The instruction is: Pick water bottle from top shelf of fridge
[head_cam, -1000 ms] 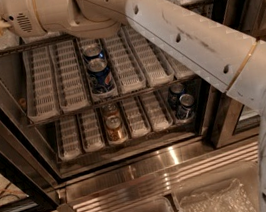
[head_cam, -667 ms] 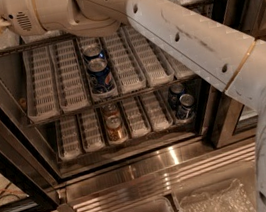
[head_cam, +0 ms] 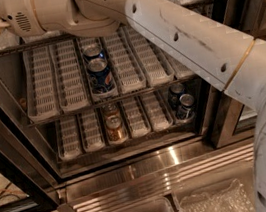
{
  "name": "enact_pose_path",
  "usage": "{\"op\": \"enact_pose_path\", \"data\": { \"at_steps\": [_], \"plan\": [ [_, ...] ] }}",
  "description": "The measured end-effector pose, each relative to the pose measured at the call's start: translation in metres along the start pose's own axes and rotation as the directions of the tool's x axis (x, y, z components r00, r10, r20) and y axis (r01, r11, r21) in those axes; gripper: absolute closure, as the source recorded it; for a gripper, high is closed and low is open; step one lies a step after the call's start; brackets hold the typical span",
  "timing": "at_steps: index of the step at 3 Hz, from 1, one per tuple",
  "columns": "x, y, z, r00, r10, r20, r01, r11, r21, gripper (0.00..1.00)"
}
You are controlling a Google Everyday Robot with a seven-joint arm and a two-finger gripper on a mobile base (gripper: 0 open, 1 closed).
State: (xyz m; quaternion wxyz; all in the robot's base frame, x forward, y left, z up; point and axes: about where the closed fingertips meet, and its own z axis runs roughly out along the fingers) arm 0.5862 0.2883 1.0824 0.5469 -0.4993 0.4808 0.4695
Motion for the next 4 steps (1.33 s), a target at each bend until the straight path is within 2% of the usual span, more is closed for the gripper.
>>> {"op": "enact_pose_path", "data": {
  "at_steps": [1,2,3,4],
  "plan": [
    [-0.024,0.009,0.000,0.998,-0.062,-0.002,0.062,0.9979,-0.019,1.00],
    [-0.036,0.013,0.000,0.996,-0.092,-0.004,0.092,0.9954,-0.029,1.00],
    [-0.055,0.029,-0.007,0.989,-0.145,-0.036,0.143,0.9876,-0.065,1.00],
    [-0.074,0.058,-0.030,0.985,-0.163,-0.056,0.160,0.9854,-0.057,1.00]
  ]
}}
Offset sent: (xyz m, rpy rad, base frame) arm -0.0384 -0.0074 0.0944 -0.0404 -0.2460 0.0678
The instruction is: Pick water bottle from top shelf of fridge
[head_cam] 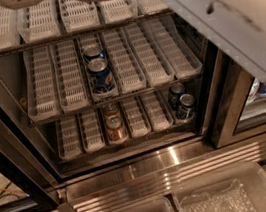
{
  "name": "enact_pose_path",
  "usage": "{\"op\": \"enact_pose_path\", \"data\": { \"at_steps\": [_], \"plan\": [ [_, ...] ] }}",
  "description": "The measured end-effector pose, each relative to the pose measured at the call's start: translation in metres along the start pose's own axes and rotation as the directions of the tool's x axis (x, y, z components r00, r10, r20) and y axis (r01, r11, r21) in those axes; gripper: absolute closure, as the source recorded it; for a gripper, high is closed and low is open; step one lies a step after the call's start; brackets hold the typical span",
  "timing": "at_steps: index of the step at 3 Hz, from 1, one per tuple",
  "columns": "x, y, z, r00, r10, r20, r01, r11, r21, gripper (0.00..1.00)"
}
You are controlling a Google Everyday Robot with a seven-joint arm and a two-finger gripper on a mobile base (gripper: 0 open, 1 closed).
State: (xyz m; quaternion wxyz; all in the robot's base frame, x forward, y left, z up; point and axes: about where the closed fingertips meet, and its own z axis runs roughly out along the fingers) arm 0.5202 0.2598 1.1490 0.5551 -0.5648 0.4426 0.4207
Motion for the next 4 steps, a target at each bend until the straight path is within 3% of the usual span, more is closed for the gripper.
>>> {"op": "enact_pose_path", "data": {
  "at_steps": [1,4],
  "plan": [
    [0.007,0.022,-0.030,0.999,0.032,-0.040,-0.030,0.9983,0.051,1.00],
    [0.045,0.061,-0.089,0.983,0.154,-0.097,-0.133,0.9716,0.196,1.00]
  ]
}}
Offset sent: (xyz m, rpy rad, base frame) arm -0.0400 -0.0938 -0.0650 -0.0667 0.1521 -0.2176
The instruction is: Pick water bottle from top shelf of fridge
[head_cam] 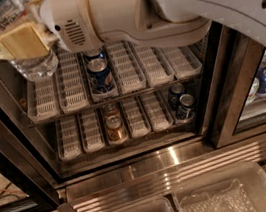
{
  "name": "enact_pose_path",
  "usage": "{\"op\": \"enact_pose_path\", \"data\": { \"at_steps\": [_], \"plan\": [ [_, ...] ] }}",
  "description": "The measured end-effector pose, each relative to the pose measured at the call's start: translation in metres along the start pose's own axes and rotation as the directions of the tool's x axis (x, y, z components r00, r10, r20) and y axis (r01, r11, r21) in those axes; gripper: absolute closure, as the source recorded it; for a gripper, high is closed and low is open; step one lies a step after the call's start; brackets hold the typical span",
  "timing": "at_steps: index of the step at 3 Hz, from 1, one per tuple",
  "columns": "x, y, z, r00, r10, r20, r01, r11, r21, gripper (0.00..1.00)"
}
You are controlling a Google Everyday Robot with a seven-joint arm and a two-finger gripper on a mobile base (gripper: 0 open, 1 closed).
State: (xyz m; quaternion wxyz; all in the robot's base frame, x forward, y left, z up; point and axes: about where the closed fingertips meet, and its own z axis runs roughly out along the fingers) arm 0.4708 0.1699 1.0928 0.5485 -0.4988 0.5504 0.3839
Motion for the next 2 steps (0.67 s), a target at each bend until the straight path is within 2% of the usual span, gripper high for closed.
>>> {"op": "enact_pose_path", "data": {
  "at_steps": [2],
  "plan": [
    [0.0134,0.0056,-0.0156,0.999,0.034,-0.010,-0.033,0.9988,0.035,1.00]
  ]
}}
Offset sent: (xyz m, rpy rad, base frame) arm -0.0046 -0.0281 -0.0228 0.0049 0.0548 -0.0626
